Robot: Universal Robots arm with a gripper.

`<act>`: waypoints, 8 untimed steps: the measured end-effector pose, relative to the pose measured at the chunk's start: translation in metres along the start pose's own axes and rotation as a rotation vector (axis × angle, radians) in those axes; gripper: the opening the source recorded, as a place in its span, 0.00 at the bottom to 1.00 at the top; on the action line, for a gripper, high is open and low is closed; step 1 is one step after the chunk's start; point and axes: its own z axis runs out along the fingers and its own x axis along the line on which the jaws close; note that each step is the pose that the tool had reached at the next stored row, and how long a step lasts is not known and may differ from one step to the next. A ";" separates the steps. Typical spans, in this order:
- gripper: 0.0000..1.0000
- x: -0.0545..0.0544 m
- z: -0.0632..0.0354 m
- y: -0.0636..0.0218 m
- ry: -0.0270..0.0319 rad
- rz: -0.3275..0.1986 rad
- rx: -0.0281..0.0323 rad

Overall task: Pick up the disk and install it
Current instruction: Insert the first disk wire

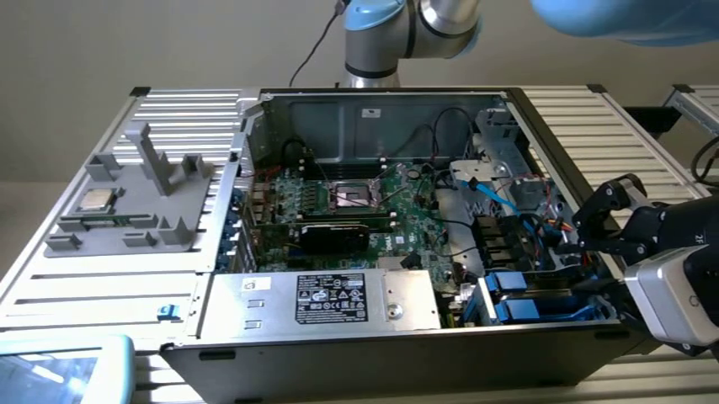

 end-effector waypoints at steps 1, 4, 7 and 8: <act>0.45 0.000 0.0005 0.0000 -0.0009 0.000 0.0002; 0.45 0.000 0.0007 0.0006 -0.0030 0.000 0.0010; 0.45 -0.001 0.0010 0.0022 -0.0037 0.000 0.0012; 0.45 -0.001 0.0011 0.0023 -0.0037 0.000 0.0011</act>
